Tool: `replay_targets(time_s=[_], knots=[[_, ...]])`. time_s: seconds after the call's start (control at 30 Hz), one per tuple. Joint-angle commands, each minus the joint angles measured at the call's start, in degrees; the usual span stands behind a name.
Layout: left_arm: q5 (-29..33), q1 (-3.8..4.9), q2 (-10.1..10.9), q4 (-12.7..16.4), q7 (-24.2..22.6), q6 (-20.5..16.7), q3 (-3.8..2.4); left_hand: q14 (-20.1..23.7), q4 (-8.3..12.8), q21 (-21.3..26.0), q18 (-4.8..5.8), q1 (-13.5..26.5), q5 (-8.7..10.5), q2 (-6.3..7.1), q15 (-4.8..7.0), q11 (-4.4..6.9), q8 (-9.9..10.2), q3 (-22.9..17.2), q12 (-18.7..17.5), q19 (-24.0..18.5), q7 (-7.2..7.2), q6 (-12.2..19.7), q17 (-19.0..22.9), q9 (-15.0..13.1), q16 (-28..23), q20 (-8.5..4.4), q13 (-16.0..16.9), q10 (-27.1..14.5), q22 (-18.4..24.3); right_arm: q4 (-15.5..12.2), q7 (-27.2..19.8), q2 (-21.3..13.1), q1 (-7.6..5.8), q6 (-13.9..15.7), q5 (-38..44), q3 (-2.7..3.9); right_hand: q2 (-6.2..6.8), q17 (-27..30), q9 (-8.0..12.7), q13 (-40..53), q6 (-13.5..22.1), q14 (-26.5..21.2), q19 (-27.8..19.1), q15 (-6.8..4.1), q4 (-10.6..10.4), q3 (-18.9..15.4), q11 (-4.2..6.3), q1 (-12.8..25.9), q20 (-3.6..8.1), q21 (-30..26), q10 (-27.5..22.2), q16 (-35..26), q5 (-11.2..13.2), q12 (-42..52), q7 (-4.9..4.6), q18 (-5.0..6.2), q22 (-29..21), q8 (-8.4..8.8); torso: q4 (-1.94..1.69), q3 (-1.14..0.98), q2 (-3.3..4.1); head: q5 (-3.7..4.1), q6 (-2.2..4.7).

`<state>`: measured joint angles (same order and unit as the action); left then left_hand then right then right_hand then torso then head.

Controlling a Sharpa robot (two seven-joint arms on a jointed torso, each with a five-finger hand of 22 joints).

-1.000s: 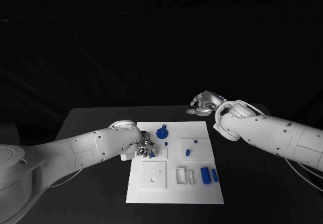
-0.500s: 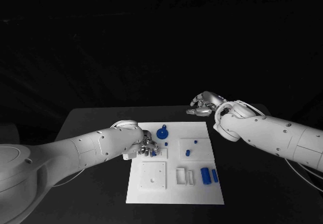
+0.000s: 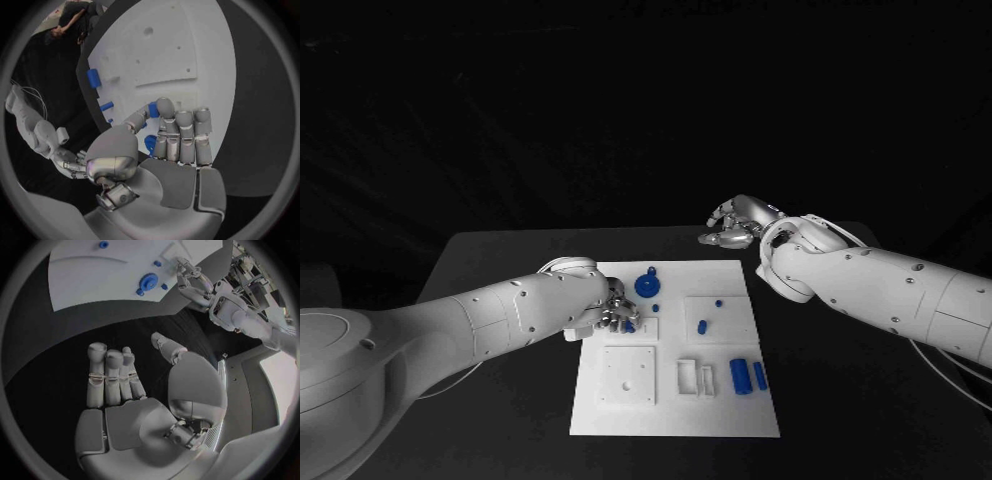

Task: Assemble the parts on the task board

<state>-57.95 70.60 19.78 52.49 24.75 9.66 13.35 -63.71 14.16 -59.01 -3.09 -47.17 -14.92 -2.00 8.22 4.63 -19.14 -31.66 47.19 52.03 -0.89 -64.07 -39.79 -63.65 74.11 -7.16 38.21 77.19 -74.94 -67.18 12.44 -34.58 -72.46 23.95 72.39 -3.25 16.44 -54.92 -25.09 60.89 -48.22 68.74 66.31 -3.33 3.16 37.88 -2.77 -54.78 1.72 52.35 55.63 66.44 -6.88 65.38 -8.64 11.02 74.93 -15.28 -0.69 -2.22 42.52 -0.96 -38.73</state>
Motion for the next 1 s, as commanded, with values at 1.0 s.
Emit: replay_targets(time_s=[1.0], knots=[[-0.26, -0.35, 1.79, 3.23, -1.20, -6.52, 0.03, -1.07, 0.03, -0.61, 0.50, -2.85, -0.07, -3.16, 1.73, 0.46, 0.50, -0.50, 0.65, 0.51, -0.08, -0.27, 0.05, -5.07, 0.58, -6.99, 0.07, 0.23, -1.13, -0.15, -0.39, -0.02, 0.13, -0.68, 0.20, 0.02, -0.37, 0.08, 0.11, -0.20, 0.04, -0.23, 0.01, -0.34, -0.21, -0.18, 0.15, -0.01, 0.33, -0.38, -0.44, 0.18, -0.32, 0.42, -0.45, 3.98, 0.96, -0.21, -0.07, 0.03, -0.02, 0.03, -0.20]])
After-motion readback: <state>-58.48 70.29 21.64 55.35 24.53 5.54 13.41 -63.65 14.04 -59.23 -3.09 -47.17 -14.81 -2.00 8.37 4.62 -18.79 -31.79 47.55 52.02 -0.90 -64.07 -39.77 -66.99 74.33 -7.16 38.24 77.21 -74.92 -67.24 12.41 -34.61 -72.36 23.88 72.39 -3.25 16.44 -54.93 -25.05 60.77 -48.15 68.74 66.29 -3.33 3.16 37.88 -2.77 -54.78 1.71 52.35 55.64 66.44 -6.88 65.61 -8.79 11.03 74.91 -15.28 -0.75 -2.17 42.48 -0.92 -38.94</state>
